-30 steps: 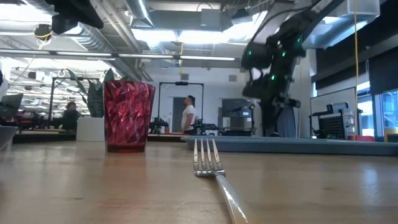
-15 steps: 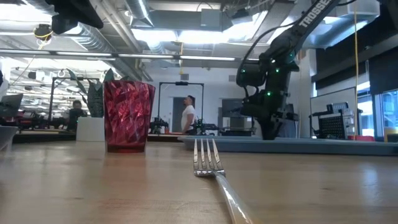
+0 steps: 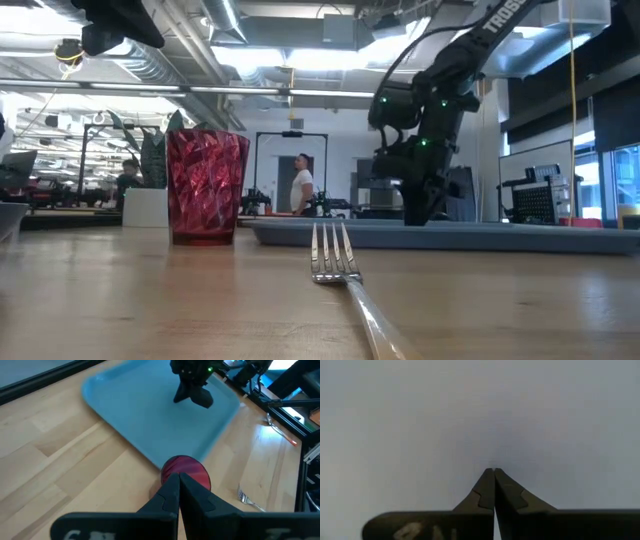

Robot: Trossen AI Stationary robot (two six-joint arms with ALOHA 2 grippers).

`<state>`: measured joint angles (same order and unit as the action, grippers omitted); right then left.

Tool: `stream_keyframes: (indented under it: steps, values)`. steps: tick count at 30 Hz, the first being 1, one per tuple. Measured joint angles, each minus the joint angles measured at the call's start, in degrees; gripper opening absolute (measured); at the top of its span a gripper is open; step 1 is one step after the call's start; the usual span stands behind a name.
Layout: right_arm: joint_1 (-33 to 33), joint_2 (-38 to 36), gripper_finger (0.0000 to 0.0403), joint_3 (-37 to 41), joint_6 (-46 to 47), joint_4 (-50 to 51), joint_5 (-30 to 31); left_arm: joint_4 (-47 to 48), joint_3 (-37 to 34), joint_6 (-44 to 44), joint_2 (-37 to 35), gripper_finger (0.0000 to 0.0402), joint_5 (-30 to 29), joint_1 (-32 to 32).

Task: Pick and place plate/cup/fork/spoon on tray
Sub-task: Move the light blue tray to the left on the table

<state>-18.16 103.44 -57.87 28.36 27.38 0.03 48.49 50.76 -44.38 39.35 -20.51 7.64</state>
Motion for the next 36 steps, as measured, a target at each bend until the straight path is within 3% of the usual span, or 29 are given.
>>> stream_keyframes:
  steps: [23,36]
  values:
    - [8.1,0.2,0.0000,0.1,1.1,-3.1,-2.1,0.0,0.0,0.0,0.0,0.0000,0.0,0.0]
    - [10.2,4.4,0.0000,-0.2,0.9,-11.4,-8.7,0.0,0.0,1.5,0.0,0.0000,0.0,0.0]
